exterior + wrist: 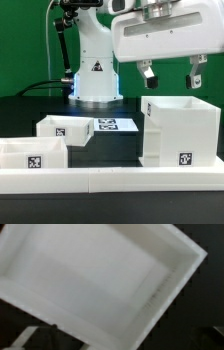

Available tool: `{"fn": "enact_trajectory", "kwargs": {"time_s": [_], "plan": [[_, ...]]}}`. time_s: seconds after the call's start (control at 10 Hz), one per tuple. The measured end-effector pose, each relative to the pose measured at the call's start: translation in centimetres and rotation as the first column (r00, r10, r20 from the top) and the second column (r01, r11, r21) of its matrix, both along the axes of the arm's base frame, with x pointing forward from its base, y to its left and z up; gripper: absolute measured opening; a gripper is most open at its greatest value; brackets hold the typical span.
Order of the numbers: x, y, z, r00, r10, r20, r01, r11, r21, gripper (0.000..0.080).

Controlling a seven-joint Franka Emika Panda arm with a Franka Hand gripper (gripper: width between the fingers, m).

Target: Assemble drawer

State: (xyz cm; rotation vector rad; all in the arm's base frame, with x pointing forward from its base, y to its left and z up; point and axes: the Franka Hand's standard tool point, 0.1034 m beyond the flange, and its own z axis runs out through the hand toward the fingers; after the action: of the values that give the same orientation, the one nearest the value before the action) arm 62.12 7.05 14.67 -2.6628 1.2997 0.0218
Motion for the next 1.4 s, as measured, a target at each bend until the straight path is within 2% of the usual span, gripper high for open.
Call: {"fn": "enact_trajectory", "kwargs": {"time_s": [0.3,0.4,0.5,0.7,0.9,1.0,1.1,1.2,1.4], "plan": [[-0.1,0.2,-0.2,1.000,0.031,-0.002,-0.031,1.000,-0.004,0.0649],[-1.1,0.0,-0.4,0.957,0.289,-0.029,-0.290,0.956,-0.039,0.0649],[-1.3,-0.3,-0.5,0.902,0.430,-0.020,-0.431,0.901,-0.049,0.0649],[-1.9,-2.5,-0.6,0.745,0.667,0.003,-0.666,0.743,-0.067,0.0649],[-2.0,-2.6,-0.7,0.669,0.743,0.012,-0.741,0.668,-0.075,0.0649],[-2.0,-2.7,-0.7,0.669,0.743,0.011,-0.740,0.668,-0.075,0.0649],[-2.1,-3.3,-0.7,0.612,0.791,0.015,-0.788,0.611,-0.082,0.0649],[-2.6,-5.3,-0.9,0.538,0.843,0.015,-0.839,0.537,-0.091,0.0649],[-3.5,-8.7,-1.8,0.481,0.877,0.012,-0.870,0.478,-0.121,0.0649]]}}
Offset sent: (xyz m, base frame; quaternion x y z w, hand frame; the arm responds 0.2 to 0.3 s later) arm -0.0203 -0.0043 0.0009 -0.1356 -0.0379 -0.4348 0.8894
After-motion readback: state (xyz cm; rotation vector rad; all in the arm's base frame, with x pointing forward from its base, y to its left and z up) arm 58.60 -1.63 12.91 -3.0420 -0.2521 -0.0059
